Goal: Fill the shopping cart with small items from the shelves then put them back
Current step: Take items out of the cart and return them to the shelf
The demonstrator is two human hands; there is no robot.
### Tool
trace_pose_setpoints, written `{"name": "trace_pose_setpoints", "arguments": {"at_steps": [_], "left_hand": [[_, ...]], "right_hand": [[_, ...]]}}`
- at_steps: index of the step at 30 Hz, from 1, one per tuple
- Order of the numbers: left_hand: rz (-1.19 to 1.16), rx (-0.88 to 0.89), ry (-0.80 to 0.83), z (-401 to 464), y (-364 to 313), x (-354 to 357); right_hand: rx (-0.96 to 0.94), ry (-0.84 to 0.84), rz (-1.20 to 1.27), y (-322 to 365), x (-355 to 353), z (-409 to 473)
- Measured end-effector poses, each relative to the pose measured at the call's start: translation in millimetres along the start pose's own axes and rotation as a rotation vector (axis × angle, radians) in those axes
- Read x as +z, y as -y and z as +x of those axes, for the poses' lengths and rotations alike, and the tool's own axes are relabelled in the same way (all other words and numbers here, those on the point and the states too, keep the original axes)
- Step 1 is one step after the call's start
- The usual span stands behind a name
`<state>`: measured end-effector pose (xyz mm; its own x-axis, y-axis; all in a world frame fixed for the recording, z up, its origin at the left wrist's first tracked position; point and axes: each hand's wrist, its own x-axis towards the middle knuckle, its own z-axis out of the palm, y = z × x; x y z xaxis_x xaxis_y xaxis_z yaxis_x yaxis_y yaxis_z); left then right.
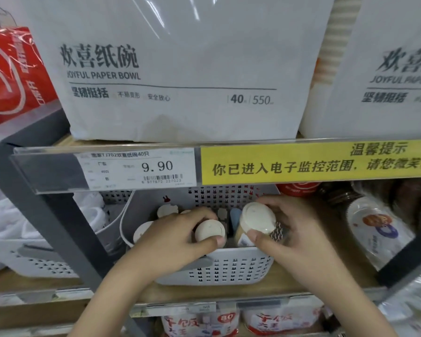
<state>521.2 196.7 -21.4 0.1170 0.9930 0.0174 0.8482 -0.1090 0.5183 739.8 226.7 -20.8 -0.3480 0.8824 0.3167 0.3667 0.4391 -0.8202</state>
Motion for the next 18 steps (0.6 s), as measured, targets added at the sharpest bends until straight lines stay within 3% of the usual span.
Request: {"name": "trace_pose_setpoints", "arguments": {"at_steps": [5,11,18], "left_hand": [[-0.062,-0.009,-0.064,0.1,1.4,3.5],[-0.162,0.025,-0.133,6.1,7.6,5.3],[-0.050,0.032,-0.016,3.8,7.4,3.7]], "right_hand": [[-0.048,0.167,-0.322,-1.4,9.4,3.2],[-0.050,0.183,-0.359,1.1,8.1,7.5],[0.003,0.331,-0.500,1.5,5.1,17.4]]}}
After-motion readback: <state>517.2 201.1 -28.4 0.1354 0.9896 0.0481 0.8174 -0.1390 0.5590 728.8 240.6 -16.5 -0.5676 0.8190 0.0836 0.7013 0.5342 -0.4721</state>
